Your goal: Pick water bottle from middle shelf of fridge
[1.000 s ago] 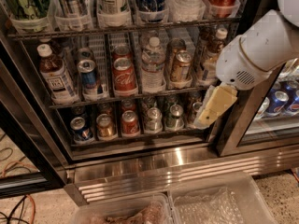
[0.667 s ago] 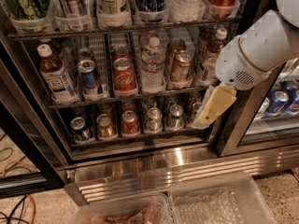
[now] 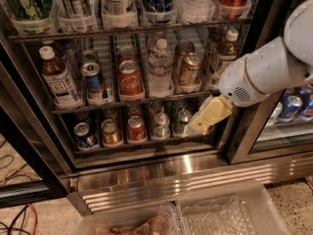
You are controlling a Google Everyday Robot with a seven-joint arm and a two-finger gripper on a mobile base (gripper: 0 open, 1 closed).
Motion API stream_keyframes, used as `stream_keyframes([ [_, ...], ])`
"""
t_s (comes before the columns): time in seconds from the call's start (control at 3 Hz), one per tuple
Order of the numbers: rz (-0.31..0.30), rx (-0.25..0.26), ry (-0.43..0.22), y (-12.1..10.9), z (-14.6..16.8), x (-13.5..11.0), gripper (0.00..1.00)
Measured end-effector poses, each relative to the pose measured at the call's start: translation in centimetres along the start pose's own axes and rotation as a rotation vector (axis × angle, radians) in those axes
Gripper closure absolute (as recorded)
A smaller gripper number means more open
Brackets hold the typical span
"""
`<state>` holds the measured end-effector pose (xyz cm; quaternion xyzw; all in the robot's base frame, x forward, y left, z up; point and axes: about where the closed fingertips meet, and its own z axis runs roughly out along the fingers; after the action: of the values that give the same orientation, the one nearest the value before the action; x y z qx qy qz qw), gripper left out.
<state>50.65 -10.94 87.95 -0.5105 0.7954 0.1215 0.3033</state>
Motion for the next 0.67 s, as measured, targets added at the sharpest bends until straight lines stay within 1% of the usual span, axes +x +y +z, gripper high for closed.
stream_keyframes([
  [0.33,0.066,0.039,-0.062,-0.4,2.8,-0.1,0.00],
  [0.67,0.076,0.074,-0.109,-0.9,5.3,-0.9,0.00],
])
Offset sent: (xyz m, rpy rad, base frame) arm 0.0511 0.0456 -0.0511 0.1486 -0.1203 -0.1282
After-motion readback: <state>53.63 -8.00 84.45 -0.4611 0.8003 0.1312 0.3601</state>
